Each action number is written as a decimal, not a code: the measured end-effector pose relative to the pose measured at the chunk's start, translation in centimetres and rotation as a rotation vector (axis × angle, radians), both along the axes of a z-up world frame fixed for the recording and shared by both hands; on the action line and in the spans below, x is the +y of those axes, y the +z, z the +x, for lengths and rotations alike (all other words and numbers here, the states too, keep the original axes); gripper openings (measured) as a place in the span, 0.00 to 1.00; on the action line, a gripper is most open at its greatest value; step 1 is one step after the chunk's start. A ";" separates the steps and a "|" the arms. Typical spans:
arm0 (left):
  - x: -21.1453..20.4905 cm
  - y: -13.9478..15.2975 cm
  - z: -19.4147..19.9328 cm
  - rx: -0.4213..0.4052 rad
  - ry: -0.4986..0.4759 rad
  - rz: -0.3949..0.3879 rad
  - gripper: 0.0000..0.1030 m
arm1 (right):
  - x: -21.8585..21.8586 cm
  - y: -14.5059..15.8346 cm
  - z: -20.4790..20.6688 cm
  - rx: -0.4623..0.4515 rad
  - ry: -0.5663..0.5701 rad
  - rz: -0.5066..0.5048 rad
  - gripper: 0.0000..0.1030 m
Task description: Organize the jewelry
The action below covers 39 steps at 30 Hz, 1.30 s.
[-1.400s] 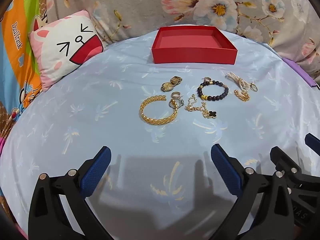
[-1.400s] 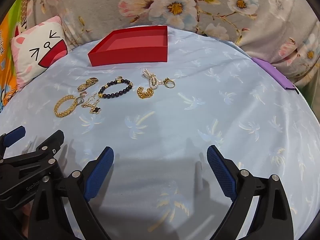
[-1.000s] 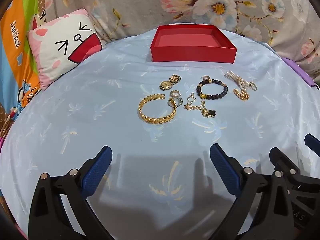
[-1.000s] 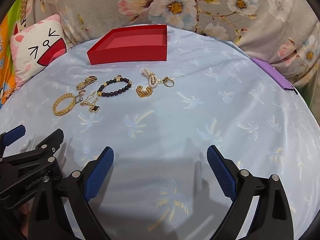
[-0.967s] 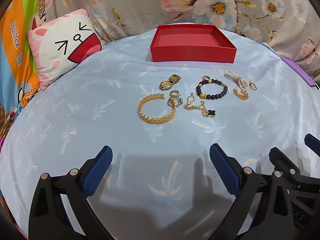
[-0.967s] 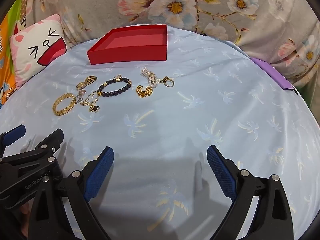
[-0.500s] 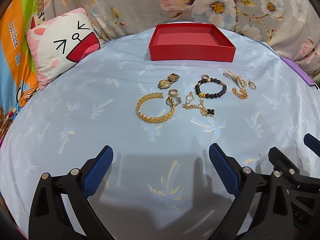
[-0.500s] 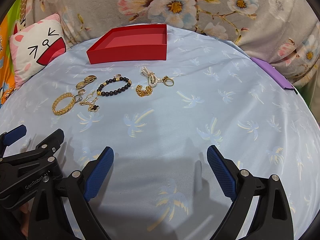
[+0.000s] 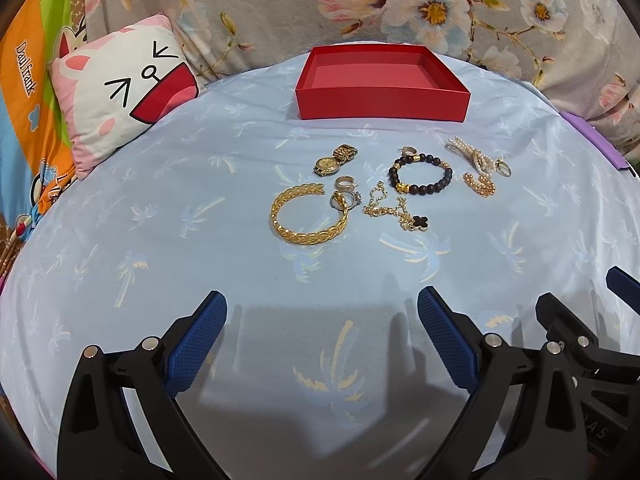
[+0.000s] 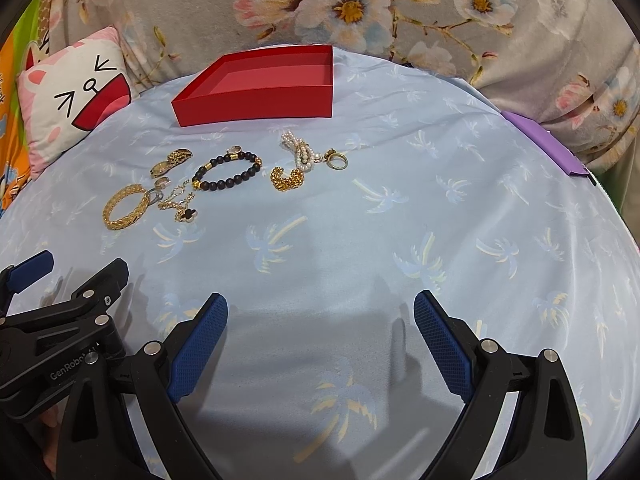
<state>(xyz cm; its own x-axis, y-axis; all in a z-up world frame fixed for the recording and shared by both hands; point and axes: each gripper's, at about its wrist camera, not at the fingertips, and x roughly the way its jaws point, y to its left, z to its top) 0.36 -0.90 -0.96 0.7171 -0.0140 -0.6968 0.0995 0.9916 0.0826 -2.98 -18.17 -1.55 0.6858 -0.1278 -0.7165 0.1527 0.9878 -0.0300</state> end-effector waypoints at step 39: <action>-0.3 -0.5 0.1 0.010 -0.001 -0.001 0.91 | -0.1 -0.2 0.2 0.010 0.000 0.006 0.90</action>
<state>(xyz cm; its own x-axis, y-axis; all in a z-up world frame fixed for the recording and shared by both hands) 0.49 -1.22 -1.41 0.7101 -0.0155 -0.7039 0.1017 0.9915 0.0808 -2.81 -18.22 -1.77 0.6784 -0.1237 -0.7242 0.1529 0.9879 -0.0256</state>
